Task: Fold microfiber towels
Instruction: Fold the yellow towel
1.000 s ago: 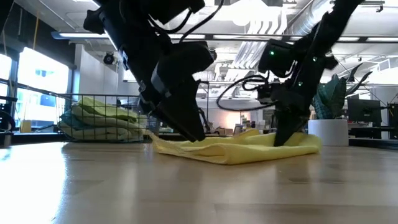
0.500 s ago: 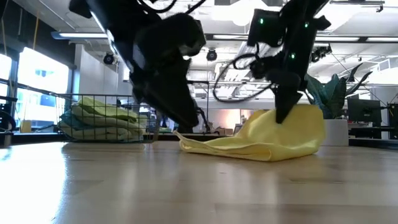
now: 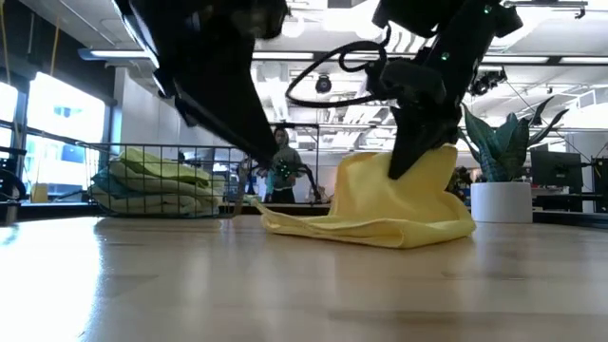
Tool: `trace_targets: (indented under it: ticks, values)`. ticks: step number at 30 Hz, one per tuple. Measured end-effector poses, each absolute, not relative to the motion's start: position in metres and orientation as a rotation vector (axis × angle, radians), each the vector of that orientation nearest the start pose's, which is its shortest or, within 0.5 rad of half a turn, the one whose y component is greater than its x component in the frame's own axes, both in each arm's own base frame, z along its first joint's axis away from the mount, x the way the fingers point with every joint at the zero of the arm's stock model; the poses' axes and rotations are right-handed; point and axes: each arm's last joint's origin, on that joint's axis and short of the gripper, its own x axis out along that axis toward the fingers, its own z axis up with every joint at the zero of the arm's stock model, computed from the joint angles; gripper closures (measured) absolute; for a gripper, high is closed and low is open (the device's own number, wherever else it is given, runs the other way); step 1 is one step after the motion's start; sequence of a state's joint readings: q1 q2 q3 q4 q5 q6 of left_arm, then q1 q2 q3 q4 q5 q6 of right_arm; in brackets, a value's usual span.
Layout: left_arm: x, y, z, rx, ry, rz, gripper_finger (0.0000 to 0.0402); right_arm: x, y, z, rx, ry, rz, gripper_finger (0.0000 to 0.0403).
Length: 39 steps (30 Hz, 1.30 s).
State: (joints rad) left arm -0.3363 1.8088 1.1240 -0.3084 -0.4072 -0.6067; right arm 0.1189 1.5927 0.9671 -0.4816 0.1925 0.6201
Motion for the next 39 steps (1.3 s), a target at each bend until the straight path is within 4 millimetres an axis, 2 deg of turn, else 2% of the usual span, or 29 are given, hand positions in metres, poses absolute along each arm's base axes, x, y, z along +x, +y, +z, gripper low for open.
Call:
trace_targets:
  ticks: [3, 9, 17, 27, 33, 39]
  values:
    - [0.344, -0.114, 0.177, -0.194, 0.841, 0.323, 0.0282, 0.308, 0.038, 0.179, 0.394, 1.009, -0.380, 0.0402]
    - [0.338, -0.122, 0.175, -0.167, 0.860, 0.321, 0.0282, 0.313, 0.047, 0.167, 0.459, 1.009, -0.398, 0.0402]
    - [0.334, -0.115, 0.171, -0.052, 0.830, 0.496, 0.0282, 0.315, 0.057, 0.172, 0.538, 1.006, -0.388, 0.0402]
    - [0.334, -0.115, 0.172, -0.008, 0.825, 0.499, 0.0282, 0.320, 0.066, 0.177, 0.622, 0.907, -0.485, 0.0402]
    - [0.333, -0.114, 0.171, 0.011, 0.833, 0.493, 0.0282, 0.331, 0.075, 0.163, 0.657, 0.875, -0.459, 0.0402]
    - [0.333, -0.114, 0.171, 0.018, 0.843, 0.495, 0.0282, 0.334, 0.075, 0.149, 0.653, 0.895, -0.492, 0.0402]
